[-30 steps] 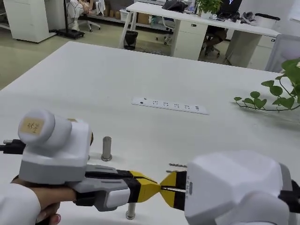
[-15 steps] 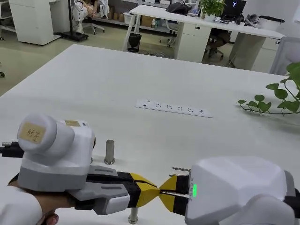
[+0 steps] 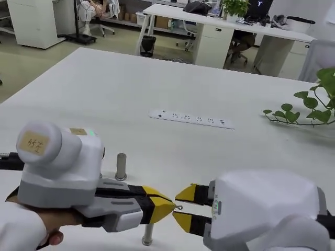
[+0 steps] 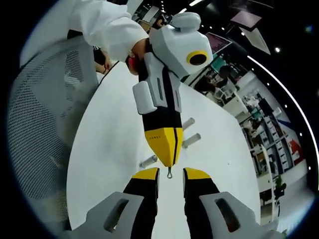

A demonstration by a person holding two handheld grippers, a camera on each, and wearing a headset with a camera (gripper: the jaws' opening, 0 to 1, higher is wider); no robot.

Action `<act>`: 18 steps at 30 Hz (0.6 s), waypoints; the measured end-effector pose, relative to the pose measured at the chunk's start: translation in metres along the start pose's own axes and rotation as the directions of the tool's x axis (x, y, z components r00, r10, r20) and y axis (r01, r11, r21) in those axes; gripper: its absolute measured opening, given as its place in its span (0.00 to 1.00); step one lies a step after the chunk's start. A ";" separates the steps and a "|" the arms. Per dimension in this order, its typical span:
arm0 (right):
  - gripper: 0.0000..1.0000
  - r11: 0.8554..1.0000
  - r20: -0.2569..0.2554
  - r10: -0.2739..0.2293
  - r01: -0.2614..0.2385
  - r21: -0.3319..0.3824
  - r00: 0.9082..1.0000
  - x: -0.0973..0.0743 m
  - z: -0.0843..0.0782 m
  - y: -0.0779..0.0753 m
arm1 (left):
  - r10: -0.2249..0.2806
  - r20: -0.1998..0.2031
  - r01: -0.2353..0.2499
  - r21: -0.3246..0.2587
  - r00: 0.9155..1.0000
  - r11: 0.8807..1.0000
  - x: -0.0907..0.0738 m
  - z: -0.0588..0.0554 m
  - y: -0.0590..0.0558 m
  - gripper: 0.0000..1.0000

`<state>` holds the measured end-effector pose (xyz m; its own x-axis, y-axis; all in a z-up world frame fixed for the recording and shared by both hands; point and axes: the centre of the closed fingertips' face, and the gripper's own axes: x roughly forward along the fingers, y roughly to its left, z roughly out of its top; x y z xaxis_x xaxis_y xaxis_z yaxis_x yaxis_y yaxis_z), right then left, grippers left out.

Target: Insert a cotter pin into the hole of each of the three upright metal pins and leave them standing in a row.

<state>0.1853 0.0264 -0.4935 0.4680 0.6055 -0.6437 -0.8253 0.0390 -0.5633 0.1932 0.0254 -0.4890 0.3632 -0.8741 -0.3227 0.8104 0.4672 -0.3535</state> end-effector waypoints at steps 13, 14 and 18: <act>0.22 0.896 0.175 0.159 -0.216 0.388 0.972 -0.003 -0.011 0.007 | -0.043 0.021 0.041 0.078 0.999 0.996 -0.006 0.007 -0.012 0.00; 0.22 0.882 0.213 0.185 -0.258 0.395 0.959 -0.005 -0.008 0.008 | -0.047 0.020 0.045 0.084 0.999 0.995 -0.006 0.007 -0.013 0.00; 0.21 0.827 0.297 0.251 -0.363 0.429 0.921 -0.012 -0.005 0.005 | -0.058 -0.016 0.059 0.139 0.998 0.989 -0.007 0.004 -0.018 0.00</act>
<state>0.1765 0.0155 -0.4910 0.1303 0.8035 -0.5808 -0.9882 0.1531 -0.0099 0.1783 0.0222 -0.4768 0.3087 -0.8973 -0.3154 0.8863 0.3917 -0.2469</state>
